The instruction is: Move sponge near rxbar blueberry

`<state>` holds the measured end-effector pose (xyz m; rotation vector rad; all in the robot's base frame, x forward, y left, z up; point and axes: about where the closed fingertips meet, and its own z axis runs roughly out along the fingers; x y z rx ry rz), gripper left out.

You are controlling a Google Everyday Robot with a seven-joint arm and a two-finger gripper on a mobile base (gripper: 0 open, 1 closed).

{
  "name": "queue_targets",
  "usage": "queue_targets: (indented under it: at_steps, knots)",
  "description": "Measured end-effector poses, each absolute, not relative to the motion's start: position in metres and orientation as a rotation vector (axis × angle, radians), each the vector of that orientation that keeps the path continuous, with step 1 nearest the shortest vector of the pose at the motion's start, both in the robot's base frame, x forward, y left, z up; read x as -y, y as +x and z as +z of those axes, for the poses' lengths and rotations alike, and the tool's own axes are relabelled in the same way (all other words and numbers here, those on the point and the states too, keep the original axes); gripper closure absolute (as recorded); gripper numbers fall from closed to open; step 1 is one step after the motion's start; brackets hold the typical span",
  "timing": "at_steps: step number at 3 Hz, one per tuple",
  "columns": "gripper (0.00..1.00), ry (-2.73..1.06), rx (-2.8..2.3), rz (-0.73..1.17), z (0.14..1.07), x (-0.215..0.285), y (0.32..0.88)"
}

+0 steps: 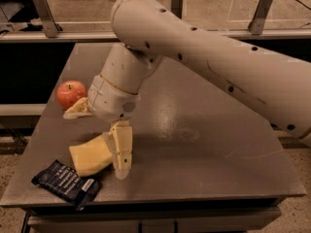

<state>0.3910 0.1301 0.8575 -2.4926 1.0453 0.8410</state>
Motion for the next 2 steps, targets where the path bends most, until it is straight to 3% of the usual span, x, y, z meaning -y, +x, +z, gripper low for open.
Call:
queue_targets:
  at_steps: [2]
  knots:
    - [0.00,-2.405,-1.252,0.786,0.860,-0.069,0.411]
